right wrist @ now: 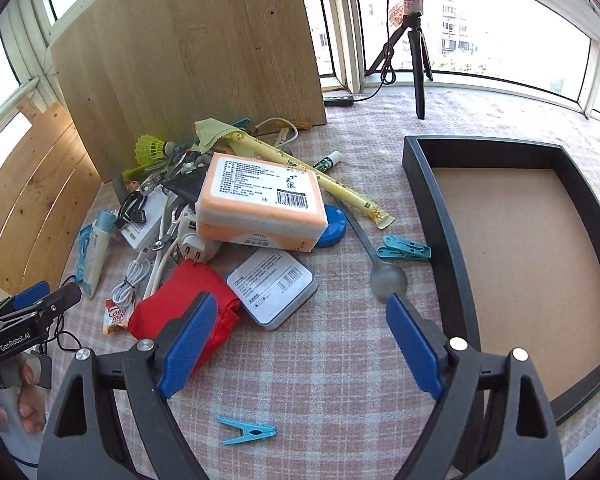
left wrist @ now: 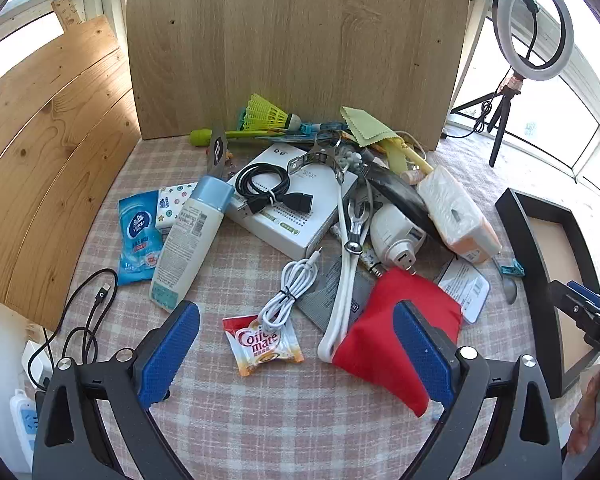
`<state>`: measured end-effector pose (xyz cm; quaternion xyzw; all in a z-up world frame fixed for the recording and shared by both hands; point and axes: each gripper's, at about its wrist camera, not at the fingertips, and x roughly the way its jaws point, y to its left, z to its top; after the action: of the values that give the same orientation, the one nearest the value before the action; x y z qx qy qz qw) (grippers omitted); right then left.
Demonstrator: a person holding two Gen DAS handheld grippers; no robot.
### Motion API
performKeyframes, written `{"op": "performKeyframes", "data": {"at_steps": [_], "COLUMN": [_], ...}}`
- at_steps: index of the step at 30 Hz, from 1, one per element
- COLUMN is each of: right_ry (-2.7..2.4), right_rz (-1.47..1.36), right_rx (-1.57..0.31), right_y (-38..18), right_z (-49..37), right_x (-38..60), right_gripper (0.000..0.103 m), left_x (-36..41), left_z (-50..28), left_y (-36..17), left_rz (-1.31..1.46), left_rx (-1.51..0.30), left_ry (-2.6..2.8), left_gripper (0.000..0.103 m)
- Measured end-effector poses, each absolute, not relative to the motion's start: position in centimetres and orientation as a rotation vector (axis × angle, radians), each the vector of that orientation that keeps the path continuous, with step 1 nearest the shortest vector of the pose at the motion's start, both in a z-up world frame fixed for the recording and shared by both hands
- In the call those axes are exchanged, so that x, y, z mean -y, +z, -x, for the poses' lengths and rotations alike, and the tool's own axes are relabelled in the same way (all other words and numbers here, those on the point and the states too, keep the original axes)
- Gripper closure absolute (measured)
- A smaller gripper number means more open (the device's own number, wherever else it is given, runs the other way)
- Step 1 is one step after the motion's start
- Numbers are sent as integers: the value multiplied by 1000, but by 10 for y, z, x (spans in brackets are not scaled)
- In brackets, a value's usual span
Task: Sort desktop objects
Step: 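Grasp the orange-edged tissue pack from the pile with the right tool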
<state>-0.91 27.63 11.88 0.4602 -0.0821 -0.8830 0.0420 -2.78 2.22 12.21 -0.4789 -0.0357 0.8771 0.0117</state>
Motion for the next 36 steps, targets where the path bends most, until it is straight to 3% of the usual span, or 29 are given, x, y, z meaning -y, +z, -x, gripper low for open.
{"op": "performKeyframes", "data": {"at_steps": [6,9,13,21,32,36], "right_ry": [-2664,-2623,-2573,-2527,-2399,-2357], "right_rz": [-1406,-1436,-1467,-1473,-1504,-1523], "right_rx": [280,331,432,379,429,475], "right_y": [131,126,114,96,69,61], "right_z": [41,58,78,109,153,158], "right_x": [-299,-311,-325,-330,-321,-320], "right_gripper": [29,39,40,42,49,50], "left_x": [-60,-85,-112,-146,-164,-169], "left_z": [53,59,68,85,112,118], "left_y": [147,152,147,137,129,116], "left_rz": [1469,1452,1464,1468,1521,1567], "left_rx": [100,31,-34,-99,-97,-104], "left_ry": [2717,2690,2660,2646,2619,2584], "left_gripper": [12,15,22,25,39,50]}}
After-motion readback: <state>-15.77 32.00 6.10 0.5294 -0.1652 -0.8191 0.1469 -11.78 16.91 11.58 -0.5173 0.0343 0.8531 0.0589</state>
